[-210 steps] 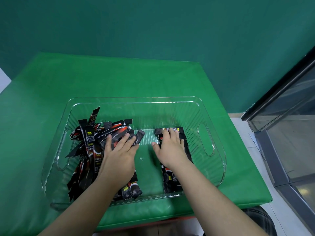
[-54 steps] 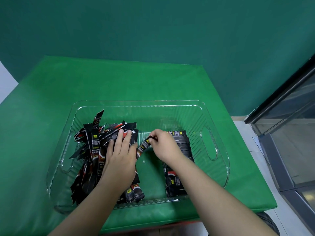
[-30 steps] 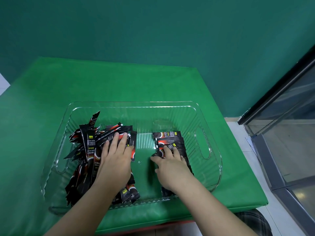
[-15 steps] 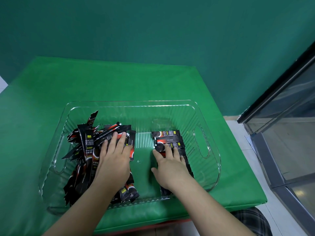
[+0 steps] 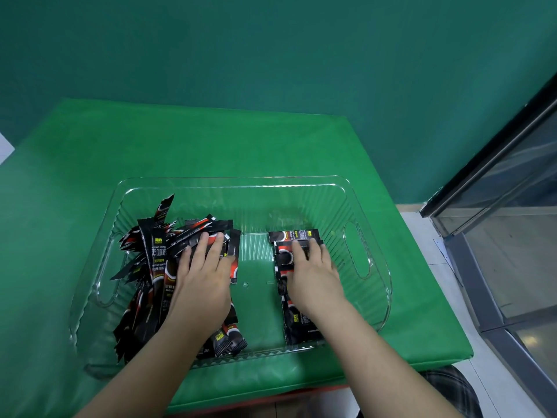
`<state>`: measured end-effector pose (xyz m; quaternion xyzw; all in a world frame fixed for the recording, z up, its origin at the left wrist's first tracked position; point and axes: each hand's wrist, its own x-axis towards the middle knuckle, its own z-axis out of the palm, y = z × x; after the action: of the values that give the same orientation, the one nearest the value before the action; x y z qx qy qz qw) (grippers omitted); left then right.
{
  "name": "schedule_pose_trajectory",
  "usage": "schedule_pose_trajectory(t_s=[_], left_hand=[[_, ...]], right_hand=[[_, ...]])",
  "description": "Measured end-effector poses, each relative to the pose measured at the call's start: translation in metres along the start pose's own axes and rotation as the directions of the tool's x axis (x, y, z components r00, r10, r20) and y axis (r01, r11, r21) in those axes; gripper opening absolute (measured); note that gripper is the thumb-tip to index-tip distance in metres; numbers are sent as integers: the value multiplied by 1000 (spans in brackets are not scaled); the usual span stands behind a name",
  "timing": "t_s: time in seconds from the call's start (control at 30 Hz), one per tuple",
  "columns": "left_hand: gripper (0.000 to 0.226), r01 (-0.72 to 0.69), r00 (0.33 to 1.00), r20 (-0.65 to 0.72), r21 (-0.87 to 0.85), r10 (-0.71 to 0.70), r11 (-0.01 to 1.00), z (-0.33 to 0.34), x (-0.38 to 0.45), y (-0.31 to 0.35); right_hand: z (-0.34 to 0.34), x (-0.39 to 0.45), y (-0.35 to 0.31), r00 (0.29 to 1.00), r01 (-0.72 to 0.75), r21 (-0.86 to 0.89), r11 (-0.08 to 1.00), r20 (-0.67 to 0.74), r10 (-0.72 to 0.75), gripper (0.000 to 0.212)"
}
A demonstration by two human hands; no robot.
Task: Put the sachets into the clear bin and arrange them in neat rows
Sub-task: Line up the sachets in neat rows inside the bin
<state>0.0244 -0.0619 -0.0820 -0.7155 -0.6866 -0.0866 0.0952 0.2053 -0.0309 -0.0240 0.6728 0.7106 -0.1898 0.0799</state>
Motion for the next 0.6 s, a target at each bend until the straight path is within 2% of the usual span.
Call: schedule_pose_trajectory(t_s=[0.27,0.4,0.47,0.6], left_hand=[[47,-3,1000,-28,6,3,1000,0,-1,-1],[47,4,1000,-7,-21,-4,1000,-2,0,0],[46,1,1000,-5,-38,-1,999,-3,0,0],[34,-21,999,-51,-43,19,999,-6,-2,0]], right_hand=[[3,1,4,997,-19,-38,999,75,22,70],[4,-1,2,999,-20,-23,1000,48,21,76],[5,0,-2,999,46,23,999,-27,-46,73],[-2,8,-23,937,338,156,928,-151,-316,56]])
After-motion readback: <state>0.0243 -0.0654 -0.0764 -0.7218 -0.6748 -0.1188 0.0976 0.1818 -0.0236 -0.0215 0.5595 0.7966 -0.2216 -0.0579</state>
